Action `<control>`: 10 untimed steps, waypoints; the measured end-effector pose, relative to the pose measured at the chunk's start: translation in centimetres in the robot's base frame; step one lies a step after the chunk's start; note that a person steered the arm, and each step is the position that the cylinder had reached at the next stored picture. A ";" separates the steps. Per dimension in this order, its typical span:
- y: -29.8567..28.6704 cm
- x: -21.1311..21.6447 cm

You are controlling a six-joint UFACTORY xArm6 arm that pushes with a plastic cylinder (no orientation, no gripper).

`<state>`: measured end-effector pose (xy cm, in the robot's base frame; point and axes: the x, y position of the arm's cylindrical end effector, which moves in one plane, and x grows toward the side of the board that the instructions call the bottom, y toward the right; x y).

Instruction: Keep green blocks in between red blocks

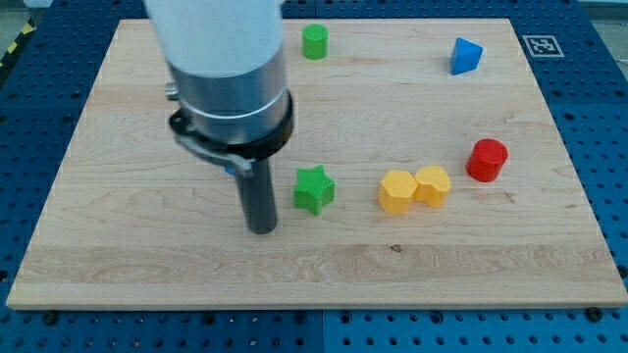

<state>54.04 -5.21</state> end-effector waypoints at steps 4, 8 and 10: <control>10.0 -2.7; 10.6 -11.7; 13.9 -14.6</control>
<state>39.48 8.70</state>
